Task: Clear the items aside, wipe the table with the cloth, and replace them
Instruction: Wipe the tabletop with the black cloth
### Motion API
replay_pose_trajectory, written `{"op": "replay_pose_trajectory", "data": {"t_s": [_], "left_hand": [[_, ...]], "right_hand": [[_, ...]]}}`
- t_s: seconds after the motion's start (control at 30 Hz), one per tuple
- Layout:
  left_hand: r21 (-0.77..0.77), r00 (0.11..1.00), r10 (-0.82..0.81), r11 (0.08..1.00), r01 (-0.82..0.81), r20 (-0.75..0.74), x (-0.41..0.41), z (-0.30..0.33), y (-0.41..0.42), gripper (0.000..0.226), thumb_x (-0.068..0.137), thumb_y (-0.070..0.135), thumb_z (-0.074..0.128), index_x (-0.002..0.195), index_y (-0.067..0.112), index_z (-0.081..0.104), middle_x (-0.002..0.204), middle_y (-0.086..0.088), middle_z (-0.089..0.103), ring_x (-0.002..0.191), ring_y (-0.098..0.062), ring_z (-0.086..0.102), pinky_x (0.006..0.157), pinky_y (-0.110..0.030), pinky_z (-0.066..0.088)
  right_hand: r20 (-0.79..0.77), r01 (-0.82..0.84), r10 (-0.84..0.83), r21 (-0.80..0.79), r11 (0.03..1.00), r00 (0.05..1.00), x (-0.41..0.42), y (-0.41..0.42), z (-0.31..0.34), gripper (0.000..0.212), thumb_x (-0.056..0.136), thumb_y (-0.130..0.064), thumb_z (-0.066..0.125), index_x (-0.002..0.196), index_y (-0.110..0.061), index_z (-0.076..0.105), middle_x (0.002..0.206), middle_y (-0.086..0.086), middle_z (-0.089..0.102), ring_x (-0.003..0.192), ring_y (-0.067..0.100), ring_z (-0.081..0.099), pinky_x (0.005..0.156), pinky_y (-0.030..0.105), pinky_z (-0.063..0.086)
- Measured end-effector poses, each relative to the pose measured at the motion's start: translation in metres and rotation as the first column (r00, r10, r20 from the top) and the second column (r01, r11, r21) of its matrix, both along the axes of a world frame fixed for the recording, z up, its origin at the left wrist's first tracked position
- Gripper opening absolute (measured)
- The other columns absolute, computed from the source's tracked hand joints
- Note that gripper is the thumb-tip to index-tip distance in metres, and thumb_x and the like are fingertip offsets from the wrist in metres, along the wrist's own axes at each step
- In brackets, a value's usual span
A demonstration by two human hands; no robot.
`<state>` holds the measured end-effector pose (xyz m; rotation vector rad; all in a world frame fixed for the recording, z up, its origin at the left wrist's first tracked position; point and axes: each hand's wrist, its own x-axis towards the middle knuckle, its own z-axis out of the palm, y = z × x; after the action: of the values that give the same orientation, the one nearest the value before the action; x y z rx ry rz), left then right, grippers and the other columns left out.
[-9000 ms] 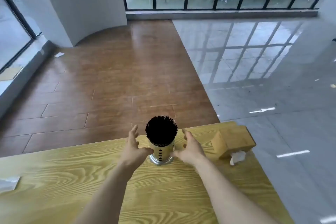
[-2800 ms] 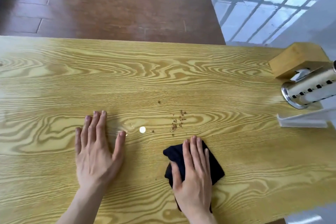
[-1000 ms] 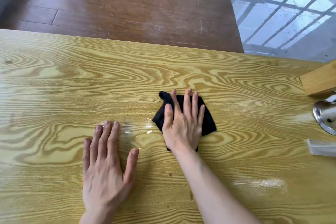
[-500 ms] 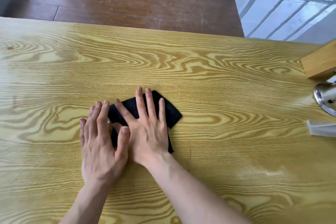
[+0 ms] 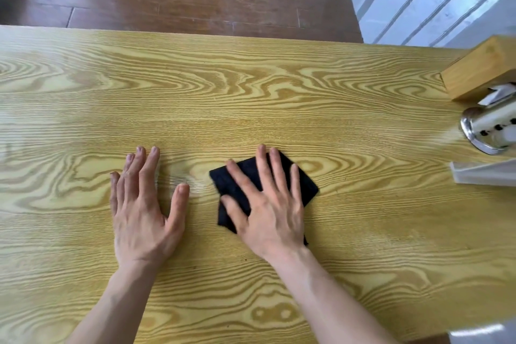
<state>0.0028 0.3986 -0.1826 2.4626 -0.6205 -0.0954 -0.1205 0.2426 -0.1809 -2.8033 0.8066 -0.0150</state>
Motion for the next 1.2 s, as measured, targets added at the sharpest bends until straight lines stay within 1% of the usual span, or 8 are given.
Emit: {"op": "replay_pose_trajectory", "data": {"t_s": [0.23,0.47,0.53,0.6,0.67,0.8,0.9,1.2], "left_hand": [[-0.006,1.0,-0.015,1.0,0.015,-0.007,-0.001,0.001,0.003,0.077,0.092,0.067,0.029,0.156,0.024,0.03,0.167,0.0,0.027,0.157,-0.014,0.013,0.127,-0.046,0.008],[0.001,0.999,-0.026,1.0,0.026,-0.026,0.0,0.003,0.002,0.077,0.092,0.066,0.03,0.157,0.026,0.026,0.168,0.001,0.024,0.158,-0.011,0.009,0.128,-0.044,0.006],[-0.015,0.999,-0.023,1.0,0.023,-0.03,-0.001,0.003,0.002,0.076,0.093,0.066,0.031,0.157,0.025,0.027,0.168,0.001,0.025,0.158,-0.011,0.009,0.128,-0.044,0.006],[-0.048,0.998,-0.043,0.998,0.041,-0.037,-0.004,0.001,-0.001,0.075,0.093,0.065,0.031,0.157,0.025,0.027,0.167,0.001,0.026,0.157,-0.011,0.01,0.128,-0.043,0.006],[-0.048,0.999,-0.039,0.998,0.038,-0.033,-0.004,0.0,0.0,0.075,0.093,0.063,0.033,0.157,0.025,0.028,0.167,0.001,0.027,0.157,-0.012,0.012,0.128,-0.043,0.007],[-0.083,0.999,-0.02,0.996,0.017,-0.039,-0.001,0.002,0.003,0.074,0.091,0.061,0.035,0.156,0.025,0.031,0.166,0.001,0.029,0.157,-0.012,0.015,0.127,-0.042,0.008],[-0.116,0.999,0.013,0.993,-0.018,-0.046,0.001,0.003,0.001,0.074,0.091,0.061,0.034,0.156,0.024,0.032,0.166,0.001,0.03,0.156,-0.013,0.017,0.128,-0.04,0.008],[-0.061,1.0,-0.001,0.998,0.0,-0.02,-0.004,-0.001,0.004,0.072,0.093,0.062,0.032,0.155,0.027,0.032,0.165,0.002,0.031,0.157,-0.012,0.016,0.128,-0.041,0.007]], "right_hand": [[-0.048,0.316,-0.32,-0.072,0.946,0.946,-0.04,-0.023,-0.004,0.066,0.094,-0.074,0.021,0.156,-0.052,0.012,0.172,0.004,-0.003,0.158,0.025,-0.008,0.123,0.063,0.009],[-0.04,0.559,-0.563,-0.081,0.825,0.825,-0.034,0.021,-0.008,0.072,0.092,-0.075,0.024,0.158,-0.046,0.014,0.171,0.011,0.001,0.158,0.032,-0.005,0.12,0.068,0.008],[-0.031,0.579,-0.582,-0.07,0.813,0.813,-0.022,0.041,-0.006,0.073,0.092,-0.073,0.026,0.158,-0.042,0.018,0.17,0.014,0.003,0.158,0.034,-0.004,0.119,0.069,0.009],[-0.008,0.543,-0.545,-0.057,0.838,0.839,-0.012,0.061,-0.006,0.072,0.093,-0.07,0.03,0.158,-0.041,0.019,0.17,0.015,0.002,0.158,0.035,-0.004,0.119,0.069,0.008],[0.014,0.446,-0.446,-0.01,0.895,0.895,0.004,0.08,-0.004,0.071,0.094,-0.066,0.033,0.159,-0.041,0.019,0.17,0.015,-0.001,0.157,0.034,-0.008,0.12,0.068,0.006],[-0.034,0.145,-0.144,0.046,0.988,0.989,0.036,0.09,0.001,0.079,0.091,-0.058,0.041,0.159,-0.042,0.005,0.168,0.016,-0.015,0.154,0.033,-0.024,0.119,0.069,-0.003],[-0.054,-0.01,0.012,0.035,0.999,0.998,0.051,0.074,0.002,0.085,0.087,-0.051,0.049,0.158,-0.043,0.003,0.169,0.015,-0.017,0.153,0.032,-0.026,0.119,0.067,-0.002],[0.001,-0.001,0.001,0.041,0.999,1.0,0.031,0.08,-0.003,0.075,0.089,-0.058,0.042,0.157,-0.046,0.013,0.17,0.013,-0.01,0.156,0.032,-0.019,0.119,0.07,0.001]]}}
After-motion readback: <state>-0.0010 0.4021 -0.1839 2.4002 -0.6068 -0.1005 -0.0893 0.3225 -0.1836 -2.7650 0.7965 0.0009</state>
